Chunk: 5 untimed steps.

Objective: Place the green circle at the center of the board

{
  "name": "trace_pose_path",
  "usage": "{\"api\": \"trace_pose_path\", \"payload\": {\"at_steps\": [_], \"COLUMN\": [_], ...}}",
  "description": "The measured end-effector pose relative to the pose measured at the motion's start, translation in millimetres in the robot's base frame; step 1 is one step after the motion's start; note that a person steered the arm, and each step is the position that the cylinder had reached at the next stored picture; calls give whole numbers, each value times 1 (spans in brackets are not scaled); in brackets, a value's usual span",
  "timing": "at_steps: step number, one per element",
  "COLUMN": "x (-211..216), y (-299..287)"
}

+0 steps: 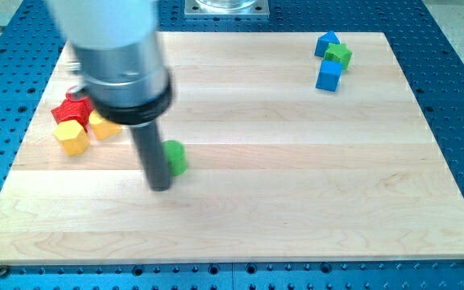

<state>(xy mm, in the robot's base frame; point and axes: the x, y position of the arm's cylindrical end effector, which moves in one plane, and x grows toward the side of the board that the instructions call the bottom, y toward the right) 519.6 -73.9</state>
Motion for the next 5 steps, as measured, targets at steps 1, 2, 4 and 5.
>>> {"api": "trace_pose_path", "payload": {"at_steps": [1, 2, 4, 5], "x": [1, 6, -75, -68], "y": [8, -30, 139, 197]}}
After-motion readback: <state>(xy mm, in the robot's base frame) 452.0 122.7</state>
